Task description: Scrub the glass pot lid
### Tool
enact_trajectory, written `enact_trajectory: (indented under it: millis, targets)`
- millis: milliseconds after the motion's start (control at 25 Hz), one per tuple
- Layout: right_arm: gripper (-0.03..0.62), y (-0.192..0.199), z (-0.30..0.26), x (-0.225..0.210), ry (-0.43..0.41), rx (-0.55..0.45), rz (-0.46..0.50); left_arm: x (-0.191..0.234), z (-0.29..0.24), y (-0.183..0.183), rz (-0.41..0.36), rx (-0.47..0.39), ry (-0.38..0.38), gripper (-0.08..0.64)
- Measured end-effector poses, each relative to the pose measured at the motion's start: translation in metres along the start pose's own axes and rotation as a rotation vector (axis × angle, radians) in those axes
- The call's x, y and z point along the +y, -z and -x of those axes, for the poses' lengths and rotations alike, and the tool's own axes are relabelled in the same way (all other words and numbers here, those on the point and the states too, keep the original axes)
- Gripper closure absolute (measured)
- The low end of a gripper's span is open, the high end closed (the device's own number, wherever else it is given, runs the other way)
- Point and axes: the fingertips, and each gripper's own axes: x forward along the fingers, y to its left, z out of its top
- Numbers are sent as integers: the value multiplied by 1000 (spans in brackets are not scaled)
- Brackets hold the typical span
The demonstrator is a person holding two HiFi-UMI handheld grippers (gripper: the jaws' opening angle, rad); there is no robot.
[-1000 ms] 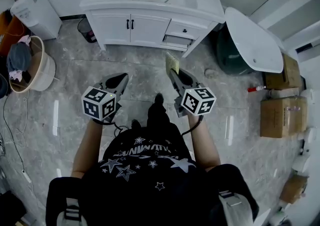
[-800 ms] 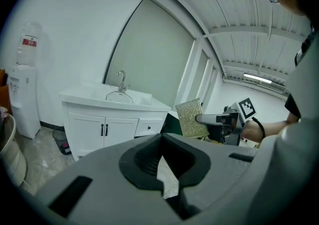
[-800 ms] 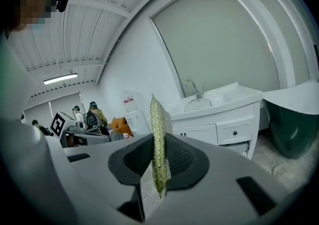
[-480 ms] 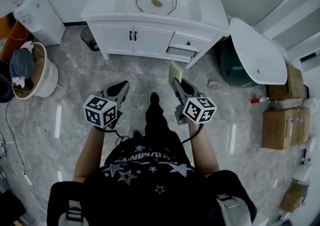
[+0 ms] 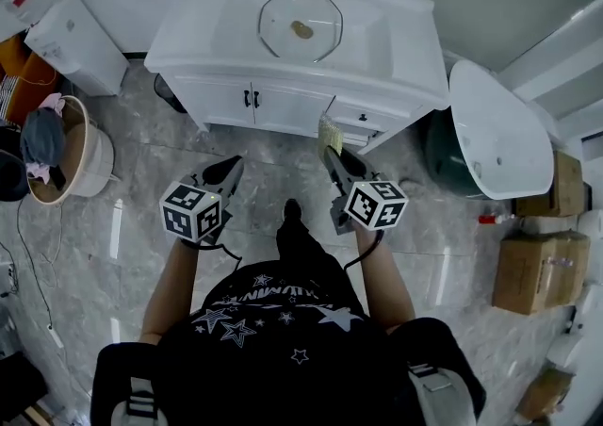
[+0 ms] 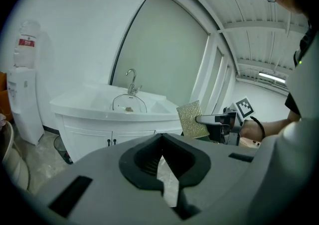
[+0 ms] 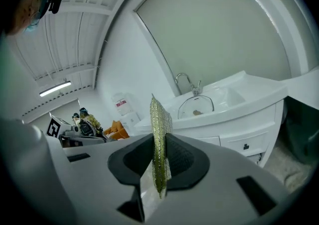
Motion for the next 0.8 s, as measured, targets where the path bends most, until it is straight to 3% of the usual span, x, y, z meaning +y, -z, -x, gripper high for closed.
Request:
enact_trajectory:
  millis: [480, 800]
  targets:
    - [523, -70, -76, -85, -49, 22, -5, 35, -106, -50, 23, 30, -42, 552]
    - [523, -106, -105, -130, -67, 12, -34, 57, -152, -86, 37, -8, -93, 552]
